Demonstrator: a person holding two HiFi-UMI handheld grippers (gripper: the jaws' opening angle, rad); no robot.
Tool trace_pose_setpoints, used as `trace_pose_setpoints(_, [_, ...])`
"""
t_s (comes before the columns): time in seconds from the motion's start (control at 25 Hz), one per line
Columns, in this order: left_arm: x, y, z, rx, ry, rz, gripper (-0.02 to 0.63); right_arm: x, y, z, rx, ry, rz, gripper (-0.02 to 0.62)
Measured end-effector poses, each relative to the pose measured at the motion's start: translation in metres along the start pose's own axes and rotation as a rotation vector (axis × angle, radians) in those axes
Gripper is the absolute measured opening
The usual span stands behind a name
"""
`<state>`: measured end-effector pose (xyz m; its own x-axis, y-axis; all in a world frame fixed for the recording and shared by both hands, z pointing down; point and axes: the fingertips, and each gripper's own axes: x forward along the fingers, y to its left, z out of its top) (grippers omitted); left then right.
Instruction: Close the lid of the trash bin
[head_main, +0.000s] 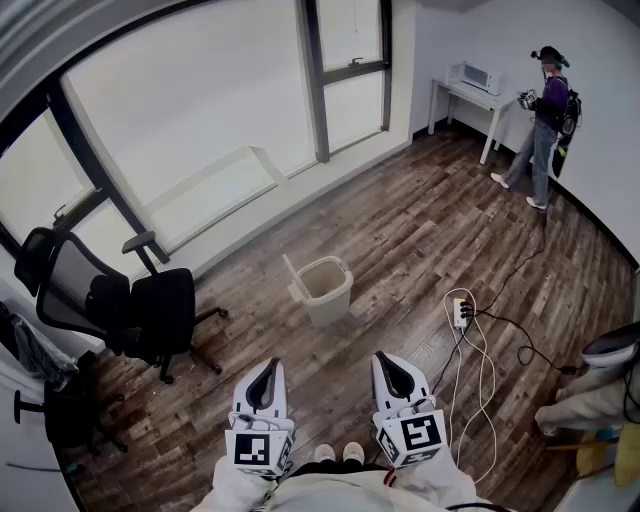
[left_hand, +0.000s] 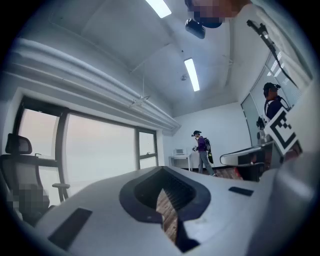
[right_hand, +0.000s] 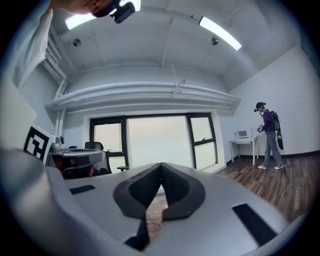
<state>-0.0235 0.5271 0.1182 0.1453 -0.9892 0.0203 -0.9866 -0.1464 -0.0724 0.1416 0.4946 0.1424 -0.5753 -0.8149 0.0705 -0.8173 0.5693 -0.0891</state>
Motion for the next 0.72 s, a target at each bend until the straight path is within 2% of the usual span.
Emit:
trace_pose_setpoints(0.36, [0.013, -0.033, 0.002, -0.005, -0.003, 0.017, 0.005, -0.017, -0.044, 0.005, 0.006, -0.031, -0.016, 0.023])
trace_pose_setpoints(0.72, [0.039, -0.025, 0.002, -0.008, -0.001, 0.032, 0.005, 0.003, -0.067, 0.006, 0.016, -0.033, -0.030, 0.023])
